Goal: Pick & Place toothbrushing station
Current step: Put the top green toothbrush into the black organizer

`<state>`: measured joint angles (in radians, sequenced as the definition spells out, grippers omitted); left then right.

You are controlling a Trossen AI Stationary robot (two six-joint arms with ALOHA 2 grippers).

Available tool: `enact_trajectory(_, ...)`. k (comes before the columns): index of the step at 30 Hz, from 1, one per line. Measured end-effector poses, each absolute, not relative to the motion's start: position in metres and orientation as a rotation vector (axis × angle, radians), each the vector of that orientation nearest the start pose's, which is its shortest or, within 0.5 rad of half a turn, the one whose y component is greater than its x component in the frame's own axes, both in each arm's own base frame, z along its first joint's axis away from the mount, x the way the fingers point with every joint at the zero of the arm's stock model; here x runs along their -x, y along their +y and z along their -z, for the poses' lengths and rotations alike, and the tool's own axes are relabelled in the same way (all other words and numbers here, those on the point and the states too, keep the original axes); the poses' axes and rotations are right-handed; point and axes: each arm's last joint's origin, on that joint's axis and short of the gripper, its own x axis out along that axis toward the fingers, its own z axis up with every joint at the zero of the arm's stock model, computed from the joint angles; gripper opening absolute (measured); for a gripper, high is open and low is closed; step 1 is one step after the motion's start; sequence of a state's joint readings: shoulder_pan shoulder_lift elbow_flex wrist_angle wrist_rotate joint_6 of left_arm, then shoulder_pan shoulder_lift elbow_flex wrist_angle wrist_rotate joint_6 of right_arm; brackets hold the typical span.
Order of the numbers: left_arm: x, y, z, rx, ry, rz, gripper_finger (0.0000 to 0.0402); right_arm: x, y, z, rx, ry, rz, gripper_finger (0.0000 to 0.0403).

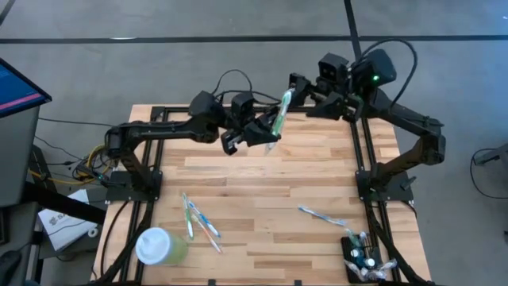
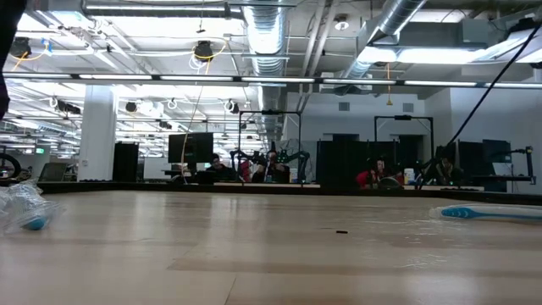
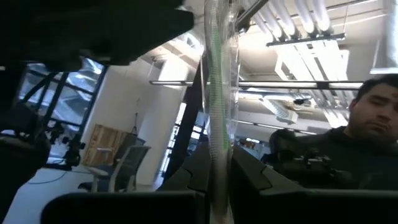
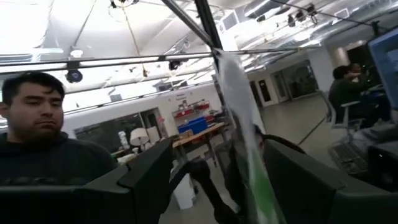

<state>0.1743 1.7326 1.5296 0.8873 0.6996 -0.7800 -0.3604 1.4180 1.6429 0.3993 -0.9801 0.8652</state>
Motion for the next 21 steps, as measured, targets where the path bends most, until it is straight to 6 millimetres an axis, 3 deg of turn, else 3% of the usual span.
enact_trajectory(6, -0.407, 0.062, -0.434, 0.462, -0.384, 0.743, 0.0017, -0.243, -0.089, -0.534, -0.386, -0.196, -0.733, 0.0237)
enact_trajectory(11, -0.414, 0.074, -0.428, 0.477, -0.382, 0.712, 0.0017, -0.228, -0.100, -0.539, -0.349, -0.207, -0.692, 0.0214)
enact_trajectory(15, -0.412, 0.084, -0.427, 0.470, -0.374, 0.695, 0.0017, -0.226, -0.111, -0.535, -0.386, -0.152, -0.681, 0.0189)
enact_trajectory(21, -0.413, 0.092, -0.425, 0.499, -0.330, 0.682, 0.0017, -0.239, -0.122, -0.524, -0.420, -0.100, -0.681, 0.0160)
